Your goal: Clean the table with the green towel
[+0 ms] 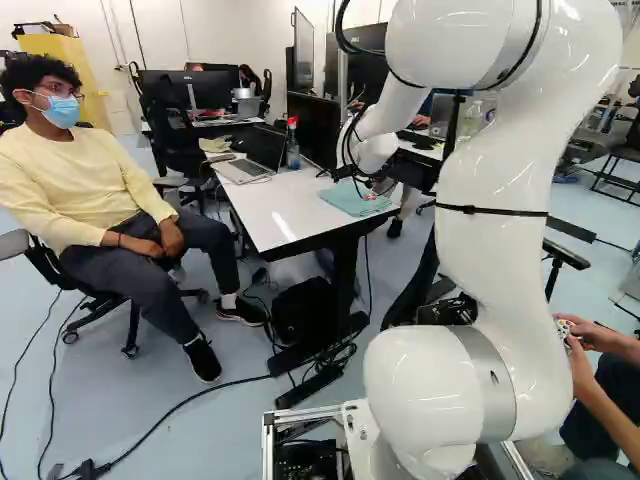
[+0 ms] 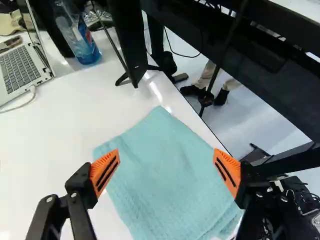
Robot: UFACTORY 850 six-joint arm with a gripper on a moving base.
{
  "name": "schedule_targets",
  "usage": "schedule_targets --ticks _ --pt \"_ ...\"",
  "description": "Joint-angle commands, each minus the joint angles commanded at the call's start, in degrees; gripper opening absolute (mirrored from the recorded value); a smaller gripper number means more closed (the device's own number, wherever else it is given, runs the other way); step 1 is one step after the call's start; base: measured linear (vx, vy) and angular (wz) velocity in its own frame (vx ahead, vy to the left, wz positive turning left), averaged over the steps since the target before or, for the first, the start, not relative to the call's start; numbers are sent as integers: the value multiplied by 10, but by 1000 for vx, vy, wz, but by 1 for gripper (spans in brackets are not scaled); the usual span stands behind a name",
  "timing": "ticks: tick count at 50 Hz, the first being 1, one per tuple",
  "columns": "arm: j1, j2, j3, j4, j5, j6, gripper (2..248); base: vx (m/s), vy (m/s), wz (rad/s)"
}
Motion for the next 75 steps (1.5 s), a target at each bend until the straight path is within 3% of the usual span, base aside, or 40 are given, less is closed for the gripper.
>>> schedule_targets --ticks 27,75 --pt "1 -39 -50 0 -25 0 247 0 0 0" --pt "1 -40 -51 0 -91 0 247 0 0 0"
